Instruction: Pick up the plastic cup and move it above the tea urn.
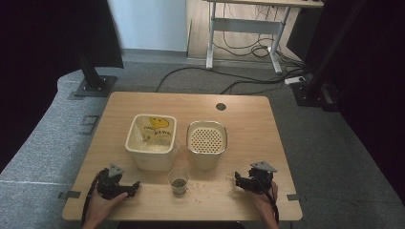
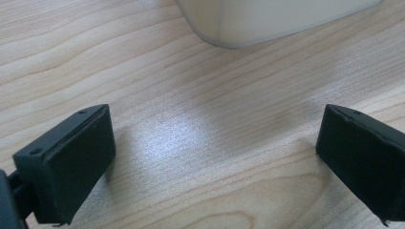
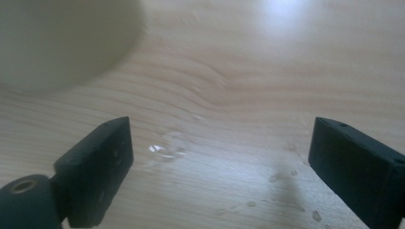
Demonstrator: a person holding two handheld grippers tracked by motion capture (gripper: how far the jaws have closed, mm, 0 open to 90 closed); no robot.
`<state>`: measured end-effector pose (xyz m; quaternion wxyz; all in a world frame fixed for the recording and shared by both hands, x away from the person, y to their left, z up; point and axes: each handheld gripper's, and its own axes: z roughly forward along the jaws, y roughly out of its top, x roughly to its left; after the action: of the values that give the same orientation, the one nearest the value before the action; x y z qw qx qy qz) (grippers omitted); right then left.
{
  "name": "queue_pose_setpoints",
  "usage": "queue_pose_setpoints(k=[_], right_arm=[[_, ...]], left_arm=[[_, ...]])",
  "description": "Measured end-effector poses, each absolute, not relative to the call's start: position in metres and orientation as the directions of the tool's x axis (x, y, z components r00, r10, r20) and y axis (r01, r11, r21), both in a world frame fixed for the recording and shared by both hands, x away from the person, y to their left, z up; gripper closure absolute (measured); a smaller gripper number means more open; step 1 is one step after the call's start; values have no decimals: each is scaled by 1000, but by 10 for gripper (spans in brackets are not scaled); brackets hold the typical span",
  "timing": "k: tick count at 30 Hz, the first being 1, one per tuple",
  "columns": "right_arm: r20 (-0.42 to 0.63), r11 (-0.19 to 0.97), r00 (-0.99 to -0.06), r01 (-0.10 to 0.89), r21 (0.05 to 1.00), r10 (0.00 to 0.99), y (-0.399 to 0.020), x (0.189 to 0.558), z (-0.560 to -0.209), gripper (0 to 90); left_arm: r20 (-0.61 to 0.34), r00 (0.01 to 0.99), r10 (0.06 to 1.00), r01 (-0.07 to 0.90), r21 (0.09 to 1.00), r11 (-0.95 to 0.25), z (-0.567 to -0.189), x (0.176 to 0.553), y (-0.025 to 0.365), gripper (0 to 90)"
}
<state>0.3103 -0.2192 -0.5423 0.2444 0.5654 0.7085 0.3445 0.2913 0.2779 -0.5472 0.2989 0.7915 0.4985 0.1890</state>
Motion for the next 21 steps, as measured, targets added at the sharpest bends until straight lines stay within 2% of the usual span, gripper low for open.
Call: queue_pose_setpoints(k=[3, 4, 9, 10, 14, 15, 21], right_arm=[[57, 126, -287, 581, 804, 956, -215, 301, -532, 107], [64, 135, -326, 550, 824, 943, -210, 295, -527, 120], [77, 150, -398, 508, 848, 914, -197, 287, -521, 133], [89, 157, -446, 486, 860, 891, -186, 282, -518, 136], [93, 181, -508, 465, 866, 857, -170, 275, -516, 136], [100, 198, -554, 453, 869, 826, -156, 272, -517, 136], [137, 235, -663, 440, 867, 736, -121, 264, -519, 136]], left_arm=[[8, 422, 907, 669, 672, -317, -547, 288, 278, 18], [12, 424, 906, 665, 675, -320, -546, 286, 277, 50], [18, 427, 904, 656, 682, -323, -543, 282, 275, 64], [17, 428, 904, 647, 693, -319, -541, 281, 275, 70], [2, 431, 902, 640, 704, -308, -539, 278, 276, 83], [-6, 438, 899, 639, 705, -307, -539, 277, 276, 88], [-15, 440, 898, 643, 703, -303, -538, 276, 276, 94]])
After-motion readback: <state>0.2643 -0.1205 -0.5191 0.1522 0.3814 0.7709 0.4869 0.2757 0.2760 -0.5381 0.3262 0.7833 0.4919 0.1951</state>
